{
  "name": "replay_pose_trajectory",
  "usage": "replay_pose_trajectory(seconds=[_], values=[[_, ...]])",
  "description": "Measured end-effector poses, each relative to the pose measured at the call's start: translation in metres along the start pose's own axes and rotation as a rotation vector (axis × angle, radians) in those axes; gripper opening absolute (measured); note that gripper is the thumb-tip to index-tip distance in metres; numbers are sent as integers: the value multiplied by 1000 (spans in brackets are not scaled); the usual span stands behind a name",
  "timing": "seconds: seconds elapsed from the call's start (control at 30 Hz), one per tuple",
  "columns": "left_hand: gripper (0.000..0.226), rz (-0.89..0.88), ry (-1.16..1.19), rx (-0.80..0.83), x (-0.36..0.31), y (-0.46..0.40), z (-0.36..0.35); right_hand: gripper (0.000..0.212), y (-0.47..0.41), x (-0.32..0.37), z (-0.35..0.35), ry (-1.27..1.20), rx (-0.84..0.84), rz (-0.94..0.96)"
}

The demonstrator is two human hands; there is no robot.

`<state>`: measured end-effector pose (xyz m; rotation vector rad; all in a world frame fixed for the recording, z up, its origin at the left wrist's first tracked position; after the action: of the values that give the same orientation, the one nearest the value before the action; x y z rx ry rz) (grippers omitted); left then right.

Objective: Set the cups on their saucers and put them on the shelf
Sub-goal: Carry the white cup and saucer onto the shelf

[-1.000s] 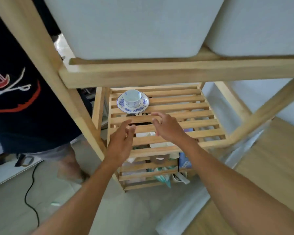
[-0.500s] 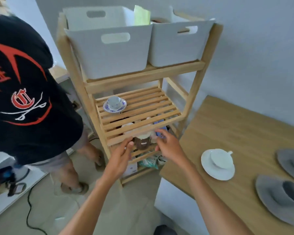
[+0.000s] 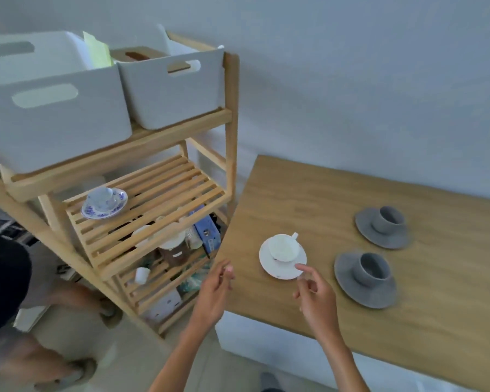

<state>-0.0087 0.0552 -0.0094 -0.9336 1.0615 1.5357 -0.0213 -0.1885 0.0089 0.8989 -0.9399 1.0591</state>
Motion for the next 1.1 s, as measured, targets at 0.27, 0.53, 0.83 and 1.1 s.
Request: replay_pose_trajectory(seconds=[0.27, 0.53, 0.83, 1.1], values=[[47, -39, -169, 86, -12, -35, -55, 30, -54, -42, 16, 249, 132, -91], [33, -64, -322, 63, -19, -60, -78, 45, -86, -43, 7, 316, 250, -100], [53, 4, -296, 0, -15, -61, -82, 45, -107, -38, -2, 257, 286, -18], [51, 41, -244, -151, -12, -52, -66, 46, -124, -32, -27, 156, 391, -31]])
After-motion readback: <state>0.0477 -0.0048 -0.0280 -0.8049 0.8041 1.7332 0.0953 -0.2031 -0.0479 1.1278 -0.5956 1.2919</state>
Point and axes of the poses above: each hand's wrist, its own y-axis away from the middle knuckle, its own z-axis out of the back of the hand, x = y × z, the point moved 6 cm from there along -y, towards the middle knuckle
